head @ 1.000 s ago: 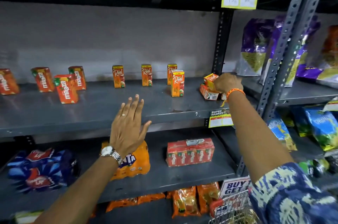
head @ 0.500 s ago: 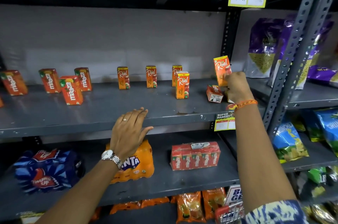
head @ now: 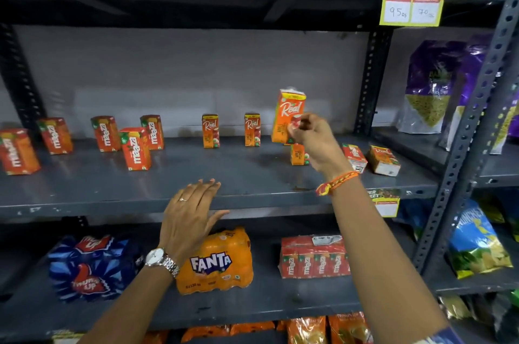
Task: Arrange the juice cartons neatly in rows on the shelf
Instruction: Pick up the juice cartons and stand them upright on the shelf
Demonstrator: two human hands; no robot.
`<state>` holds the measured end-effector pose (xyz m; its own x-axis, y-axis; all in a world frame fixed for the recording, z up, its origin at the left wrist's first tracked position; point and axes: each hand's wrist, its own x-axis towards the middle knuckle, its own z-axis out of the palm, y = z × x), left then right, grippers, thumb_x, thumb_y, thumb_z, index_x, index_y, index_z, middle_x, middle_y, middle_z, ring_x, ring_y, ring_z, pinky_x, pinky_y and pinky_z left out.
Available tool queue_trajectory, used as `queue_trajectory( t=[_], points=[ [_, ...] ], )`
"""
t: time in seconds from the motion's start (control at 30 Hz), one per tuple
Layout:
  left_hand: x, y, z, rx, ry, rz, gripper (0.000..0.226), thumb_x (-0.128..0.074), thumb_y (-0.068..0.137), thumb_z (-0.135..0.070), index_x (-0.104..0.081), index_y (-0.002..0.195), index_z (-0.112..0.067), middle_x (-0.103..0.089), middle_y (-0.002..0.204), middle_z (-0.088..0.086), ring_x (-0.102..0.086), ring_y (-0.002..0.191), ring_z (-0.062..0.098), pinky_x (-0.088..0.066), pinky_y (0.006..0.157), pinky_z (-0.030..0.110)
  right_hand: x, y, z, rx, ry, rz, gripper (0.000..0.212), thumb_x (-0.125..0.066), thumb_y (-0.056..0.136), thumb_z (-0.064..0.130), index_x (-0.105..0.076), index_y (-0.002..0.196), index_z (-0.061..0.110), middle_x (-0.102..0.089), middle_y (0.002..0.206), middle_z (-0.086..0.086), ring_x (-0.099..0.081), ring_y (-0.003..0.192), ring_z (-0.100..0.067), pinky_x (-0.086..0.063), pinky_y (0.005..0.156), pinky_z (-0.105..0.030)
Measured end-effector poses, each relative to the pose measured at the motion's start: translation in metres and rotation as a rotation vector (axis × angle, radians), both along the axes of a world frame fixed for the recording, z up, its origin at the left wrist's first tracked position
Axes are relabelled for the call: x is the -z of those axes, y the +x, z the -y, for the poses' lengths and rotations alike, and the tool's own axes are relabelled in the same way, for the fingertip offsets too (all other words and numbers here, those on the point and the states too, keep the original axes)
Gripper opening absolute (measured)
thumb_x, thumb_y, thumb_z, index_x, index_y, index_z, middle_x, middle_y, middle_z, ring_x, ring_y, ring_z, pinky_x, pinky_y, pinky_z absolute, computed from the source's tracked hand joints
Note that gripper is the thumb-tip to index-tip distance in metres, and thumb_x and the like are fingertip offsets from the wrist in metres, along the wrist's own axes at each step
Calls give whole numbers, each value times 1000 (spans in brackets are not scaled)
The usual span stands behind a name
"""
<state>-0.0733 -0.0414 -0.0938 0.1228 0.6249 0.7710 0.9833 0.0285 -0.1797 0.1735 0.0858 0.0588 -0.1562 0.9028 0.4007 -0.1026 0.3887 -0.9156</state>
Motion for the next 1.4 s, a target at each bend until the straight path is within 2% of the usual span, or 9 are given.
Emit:
queue_trajectory(
  t=[0.27, 0.47, 0.83, 0.9, 0.97, 1.03, 1.13, 1.23, 1.4],
  points=[
    [-1, -2, 5, -2, -5, 3, 63, -44, 95, -55, -61, 135, -10, -65, 135, 9, -64, 122, 27, -49, 103, 43, 25, -65, -19, -34, -25, 302, 26, -65, 89, 0, -61, 115, 4, -68, 104, -9, -66, 109, -29, -55, 96, -45],
    [-1, 1, 5, 0, -7, 39, 60, -45, 95, -55, -62, 133, -12, -66, 134, 6, -64, 122, 25, -48, 103, 43, 39, -74, -29, 35, -64, 481, 37, -69, 89, 11, -60, 125, 8, -68, 121, -8, -63, 115, -23, -51, 102, -42],
    [-2, 3, 7, 0, -45, 72, 61, -45, 95, -55, -59, 137, -13, -64, 137, 6, -61, 126, 25, -45, 108, 43, 44, -77, -25, 57, -69, 561, 40, -68, 90, 17, -57, 128, 9, -65, 129, -9, -61, 121, -27, -50, 104, -45],
    [-4, 4, 9, 7, -53, 83, 61, -45, 95, -55, -59, 137, -12, -64, 138, 6, -61, 126, 25, -46, 108, 43, 40, -71, -21, 54, -43, 599, 42, -69, 90, 18, -56, 128, 7, -67, 122, -6, -61, 120, -27, -51, 102, -42],
    [-5, 5, 9, 4, -50, 86, 63, -44, 94, -55, -60, 136, -12, -64, 137, 7, -62, 126, 26, -45, 108, 43, 34, -55, -14, 59, -34, 553, 43, -71, 88, 19, -56, 126, 6, -69, 102, 1, -63, 115, -25, -51, 97, -36],
    [-5, 7, 9, -3, -33, 89, 64, -42, 93, -56, -61, 135, -11, -65, 136, 7, -62, 125, 27, -45, 108, 44, 29, -26, -7, 164, -1, 489, 41, -71, 87, 26, -60, 123, 9, -72, 100, -3, -65, 109, -24, -52, 96, -37],
    [-4, 14, 7, -5, -9, 80, 66, -40, 93, -58, -61, 134, -10, -66, 134, 9, -63, 125, 28, -44, 108, 44, 31, 32, 2, 632, 179, 621, 26, -64, 89, 36, -73, 99, 13, -75, 95, -14, -69, 94, -33, -53, 77, -35],
    [-3, 24, 0, 27, -4, 47, 66, -41, 95, -57, -60, 135, -10, -65, 135, 9, -61, 127, 27, -42, 109, 43, 37, 76, 7, 1041, 185, 754, 39, -56, 93, 41, -67, 91, 4, -69, 96, -23, -66, 91, -43, -45, 67, -38],
    [1, 36, -17, 86, 33, 54, 62, -41, 97, -58, -62, 133, -12, -67, 134, 6, -63, 124, 25, -44, 107, 41, 31, 91, -7, 1100, -115, 958, 46, -51, 93, 45, -69, 106, 5, -67, 113, -21, -64, 105, -43, -51, 81, -44]
  ],
)
